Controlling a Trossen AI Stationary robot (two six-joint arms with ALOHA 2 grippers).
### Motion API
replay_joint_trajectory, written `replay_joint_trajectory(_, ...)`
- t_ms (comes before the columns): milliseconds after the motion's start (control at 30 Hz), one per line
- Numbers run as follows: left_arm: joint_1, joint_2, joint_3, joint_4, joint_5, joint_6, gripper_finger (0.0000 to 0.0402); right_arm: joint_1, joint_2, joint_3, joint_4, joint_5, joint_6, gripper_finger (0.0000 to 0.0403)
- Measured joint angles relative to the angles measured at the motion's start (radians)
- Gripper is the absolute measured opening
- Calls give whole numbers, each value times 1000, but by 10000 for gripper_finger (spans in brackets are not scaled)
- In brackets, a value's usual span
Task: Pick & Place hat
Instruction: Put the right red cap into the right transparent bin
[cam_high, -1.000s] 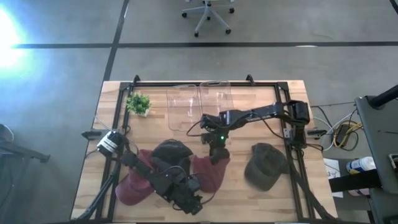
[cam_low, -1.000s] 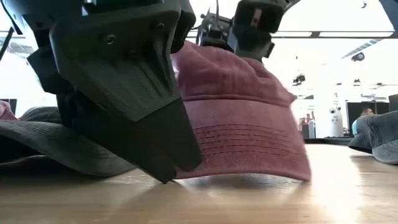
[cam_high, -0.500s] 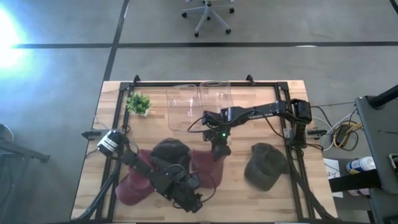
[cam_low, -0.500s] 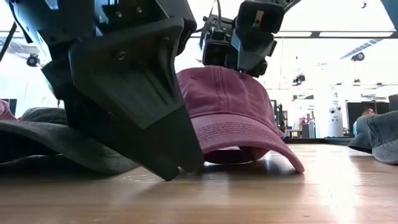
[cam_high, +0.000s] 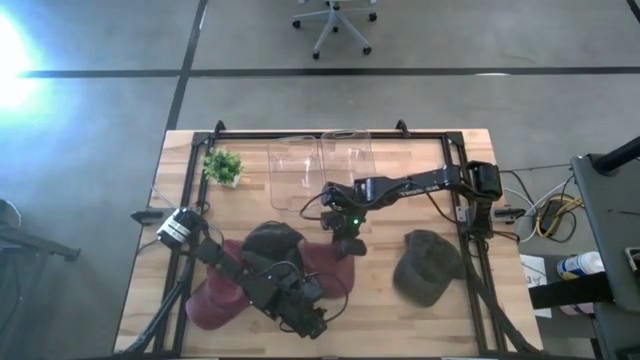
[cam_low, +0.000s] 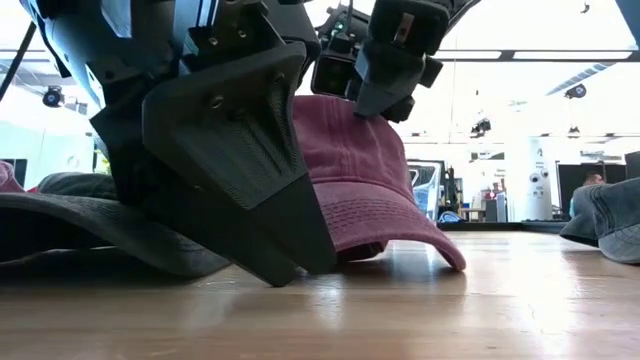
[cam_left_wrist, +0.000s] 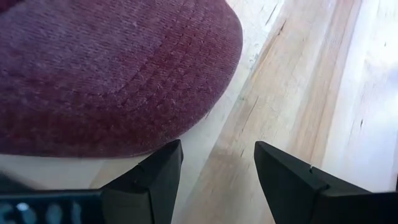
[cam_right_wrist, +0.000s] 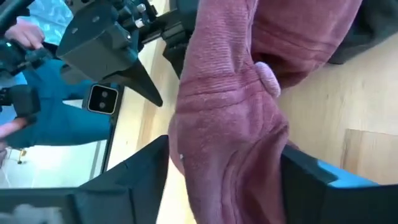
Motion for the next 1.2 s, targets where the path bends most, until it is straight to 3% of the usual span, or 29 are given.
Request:
replay_joint_trajectory(367, 1, -8, -2, -3, -31, 1, 206, 5, -1, -1, -43, 25, -45, 23)
replay_joint_trajectory(667, -31, -155, -3, -70, -143, 4, 206, 6, -75, 25, -265, 43, -100, 10)
replay_joint_trajectory(967, -73, -359, -3, -191, -328, -1, 206, -18, -343, 26, -395, 176, -59, 9)
replay_joint_trajectory(1200, -72, -421, -4, -214, -408, -1, 206, -120, -529, 28, -424, 267, -8, 9)
